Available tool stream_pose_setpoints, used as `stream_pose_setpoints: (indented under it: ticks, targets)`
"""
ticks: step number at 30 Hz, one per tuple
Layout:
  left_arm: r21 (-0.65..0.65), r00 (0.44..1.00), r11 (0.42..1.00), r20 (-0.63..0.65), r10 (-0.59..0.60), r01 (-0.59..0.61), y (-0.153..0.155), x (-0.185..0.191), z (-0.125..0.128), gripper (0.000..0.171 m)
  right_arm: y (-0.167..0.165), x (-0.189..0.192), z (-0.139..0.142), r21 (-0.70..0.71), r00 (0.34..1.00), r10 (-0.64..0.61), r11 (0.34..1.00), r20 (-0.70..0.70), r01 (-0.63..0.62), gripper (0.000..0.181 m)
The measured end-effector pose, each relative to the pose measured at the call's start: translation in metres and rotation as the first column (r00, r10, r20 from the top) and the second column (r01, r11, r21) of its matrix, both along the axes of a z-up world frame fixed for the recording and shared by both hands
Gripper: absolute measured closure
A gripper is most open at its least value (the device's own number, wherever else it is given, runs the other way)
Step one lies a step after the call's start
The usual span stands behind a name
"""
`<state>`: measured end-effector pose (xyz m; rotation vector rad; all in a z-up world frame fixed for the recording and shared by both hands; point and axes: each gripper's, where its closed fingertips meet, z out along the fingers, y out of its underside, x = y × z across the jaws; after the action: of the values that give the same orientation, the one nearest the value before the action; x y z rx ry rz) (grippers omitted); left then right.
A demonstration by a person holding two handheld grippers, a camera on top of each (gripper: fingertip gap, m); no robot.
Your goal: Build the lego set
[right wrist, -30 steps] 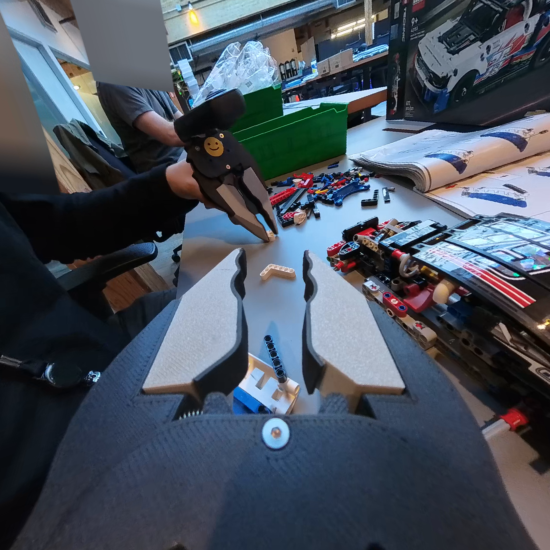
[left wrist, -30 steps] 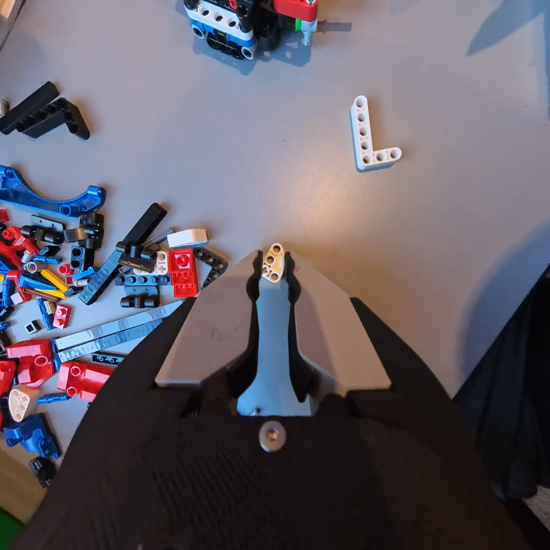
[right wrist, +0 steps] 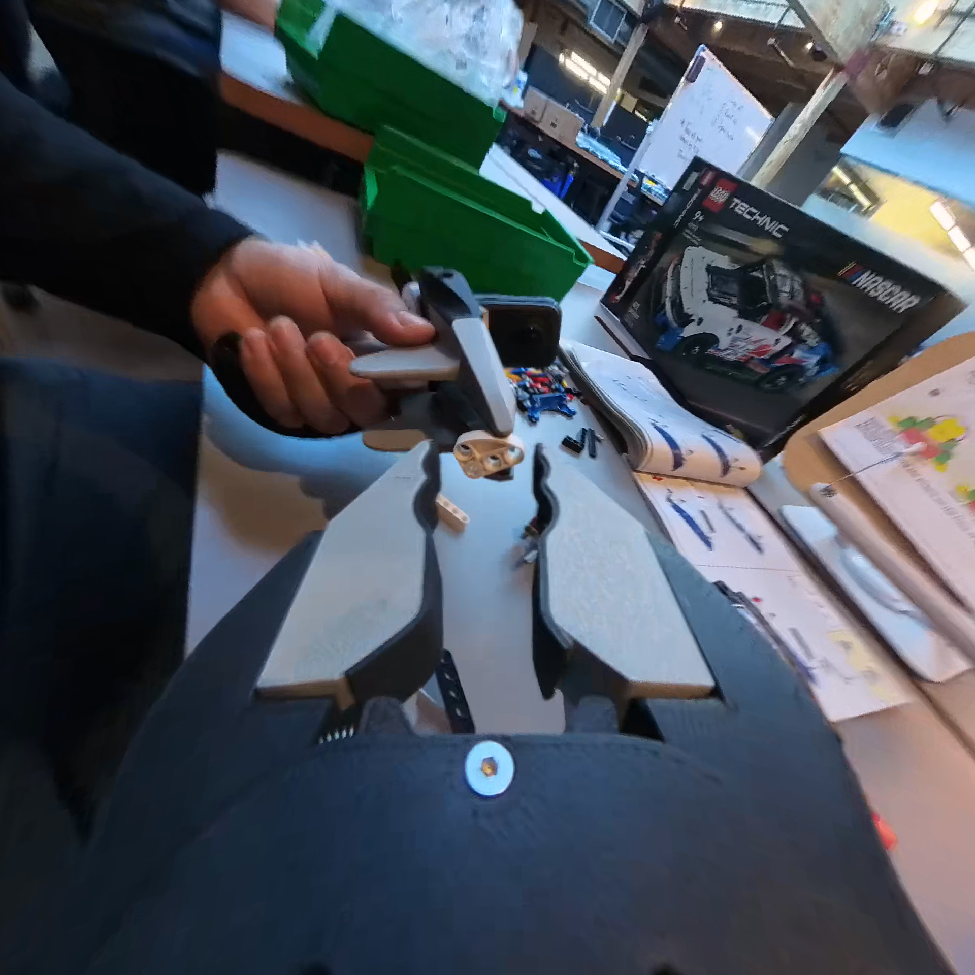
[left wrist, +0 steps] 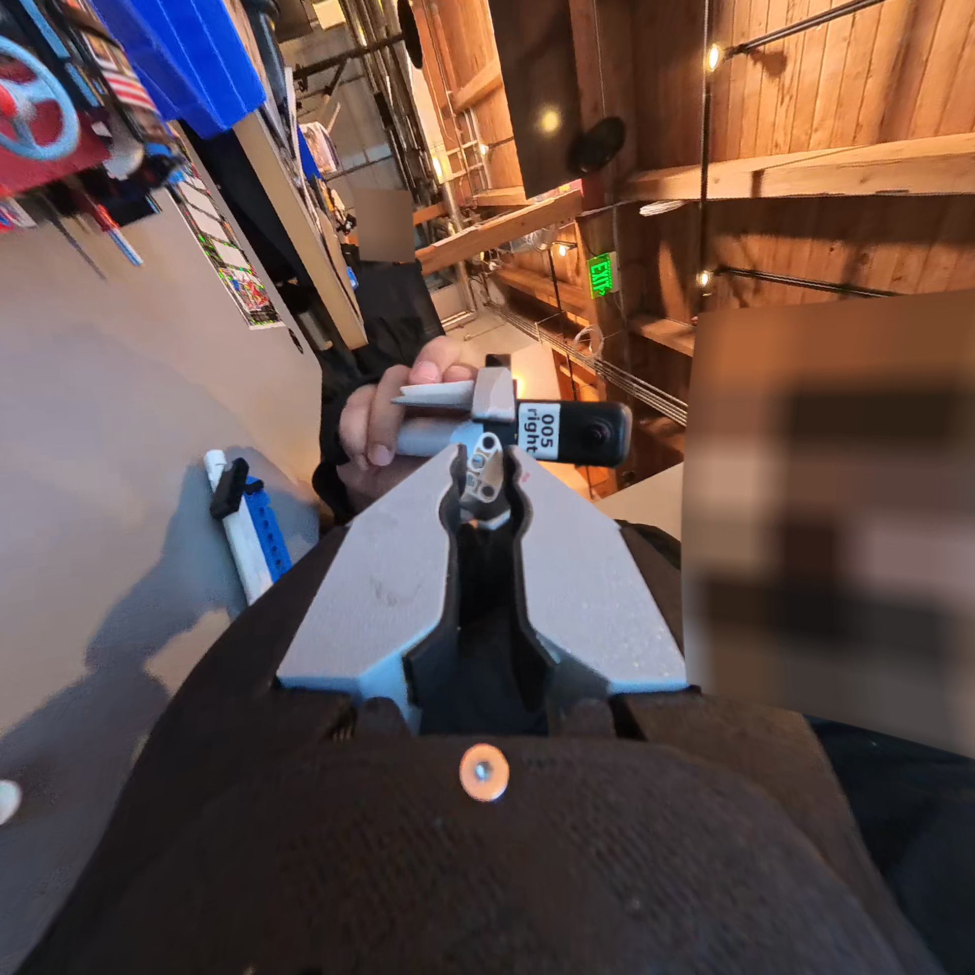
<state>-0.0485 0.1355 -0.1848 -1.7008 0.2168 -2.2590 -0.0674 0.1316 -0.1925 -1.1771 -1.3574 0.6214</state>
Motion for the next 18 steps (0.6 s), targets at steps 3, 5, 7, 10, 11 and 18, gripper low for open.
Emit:
stream_pose_setpoints:
  ticks: [3,5,7,10,11,18]
  targets:
    - [-0.022,1.000,1.000,0.011,-0.004,0.004,-0.003,0.002,-0.002,0.160,0.001,0.000,-0.006,0.087,0.998,-0.038,0.996,0.040,0.034,0.158]
    - [-0.032,1.000,0.999,0.025,-0.012,0.013,-0.006,0.002,-0.002,0.160,-0.001,-0.001,-0.006,0.110,0.998,-0.043,0.993,0.049,0.037,0.158]
    - [-0.038,1.000,0.999,0.017,-0.017,0.018,-0.006,0.000,-0.004,0.160,-0.001,-0.002,-0.008,0.117,0.997,-0.045,0.992,0.068,0.037,0.158]
    - [0.026,0.996,0.999,-0.081,0.043,-0.041,-0.002,-0.004,-0.013,0.160,0.002,-0.004,-0.018,0.099,0.992,-0.051,0.994,0.114,0.040,0.158]
    - [0.059,0.989,0.996,-0.129,0.067,-0.060,0.000,-0.007,-0.017,0.160,0.004,-0.005,-0.021,0.089,0.991,-0.047,0.995,0.129,0.035,0.158]
    - [0.351,0.801,0.914,-0.477,0.363,-0.205,0.021,-0.067,-0.045,0.139,0.030,-0.005,-0.058,-0.107,0.920,-0.013,0.992,0.391,0.060,0.157]
